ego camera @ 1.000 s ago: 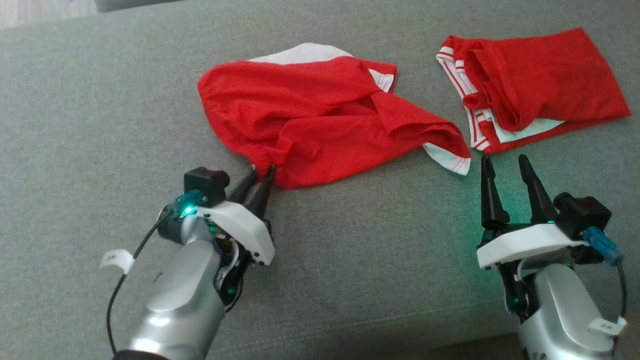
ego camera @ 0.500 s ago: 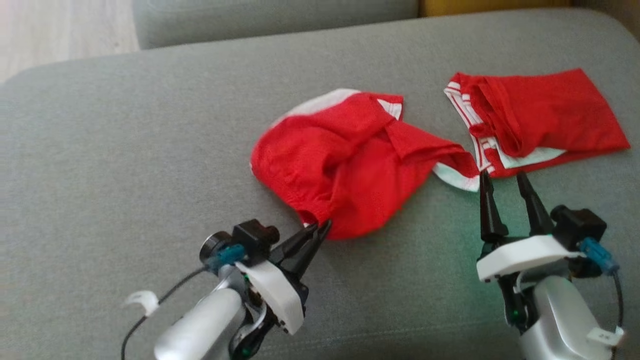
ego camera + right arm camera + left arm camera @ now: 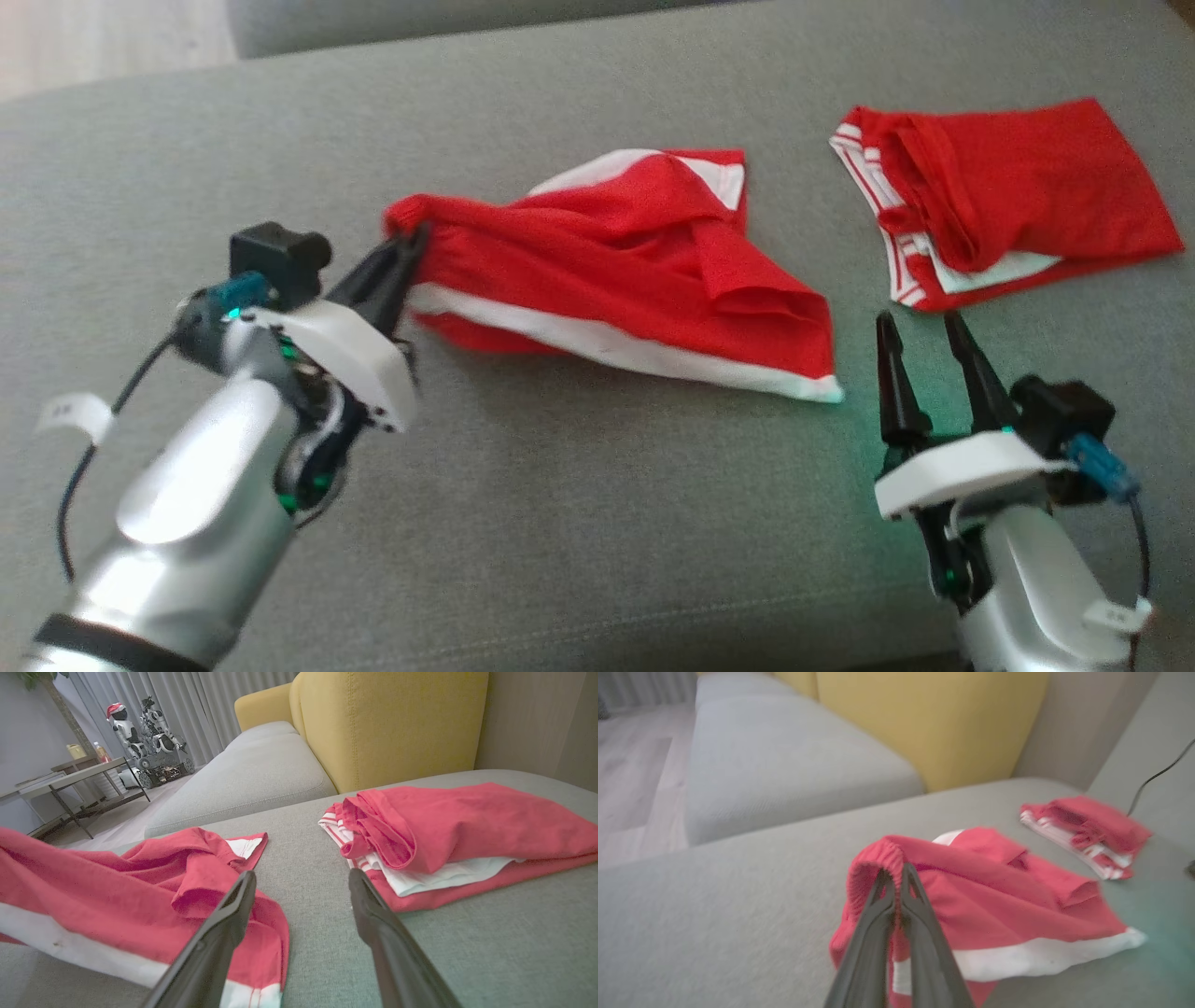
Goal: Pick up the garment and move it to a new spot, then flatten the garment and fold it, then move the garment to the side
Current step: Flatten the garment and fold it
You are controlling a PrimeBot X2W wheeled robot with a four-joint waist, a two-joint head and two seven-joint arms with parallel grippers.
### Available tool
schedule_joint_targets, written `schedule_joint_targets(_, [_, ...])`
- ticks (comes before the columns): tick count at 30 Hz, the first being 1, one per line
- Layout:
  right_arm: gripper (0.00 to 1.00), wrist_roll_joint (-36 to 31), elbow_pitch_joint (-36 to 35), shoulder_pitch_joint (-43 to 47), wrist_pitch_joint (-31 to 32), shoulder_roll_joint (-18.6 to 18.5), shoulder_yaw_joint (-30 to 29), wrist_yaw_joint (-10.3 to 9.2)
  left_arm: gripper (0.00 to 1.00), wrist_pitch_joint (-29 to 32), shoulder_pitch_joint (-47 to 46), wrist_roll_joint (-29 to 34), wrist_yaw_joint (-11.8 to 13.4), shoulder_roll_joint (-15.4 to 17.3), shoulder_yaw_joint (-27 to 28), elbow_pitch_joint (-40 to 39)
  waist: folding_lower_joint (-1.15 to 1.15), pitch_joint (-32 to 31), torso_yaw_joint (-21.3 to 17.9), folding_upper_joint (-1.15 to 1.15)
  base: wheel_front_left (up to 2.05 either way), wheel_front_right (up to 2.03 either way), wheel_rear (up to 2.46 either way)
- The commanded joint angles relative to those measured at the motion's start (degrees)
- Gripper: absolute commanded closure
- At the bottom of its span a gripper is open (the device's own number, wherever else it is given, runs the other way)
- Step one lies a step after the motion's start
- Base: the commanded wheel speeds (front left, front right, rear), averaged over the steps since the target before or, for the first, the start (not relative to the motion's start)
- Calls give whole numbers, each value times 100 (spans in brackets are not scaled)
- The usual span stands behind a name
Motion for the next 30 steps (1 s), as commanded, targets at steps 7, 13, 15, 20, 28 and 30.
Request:
schedule_joint_targets(7, [0,45,-218,-514,-77,-5,288,-4,100,447,-835,347,35,329,-17,1261,0,470,-396,0,0,0,0])
schedule_joint_targets(13, [0,86,-229,-603,-77,-5,382,-4,62,329,-1132,533,-52,210,-189,2048,0,659,-471,0,0,0,0])
schedule_joint_targets(15, [0,89,-225,-602,-77,-5,385,-4,0,253,-1145,525,-70,136,-206,2256,0,664,-450,0,0,0,0])
schedule_joint_targets(20, [0,24,-168,-547,-77,-5,282,-4,0,-85,-1047,502,-136,-21,-246,2556,0,532,-271,0,0,0,0])
schedule_joint_targets(28, [0,-86,-103,-380,-77,-5,141,-4,0,-515,-660,339,-137,-148,-139,2470,0,186,124,0,0,0,0])
schedule_joint_targets(30, [0,-82,-98,-288,-77,-5,87,-4,0,-596,-491,276,-101,-161,-56,2307,0,69,247,0,0,0,0])
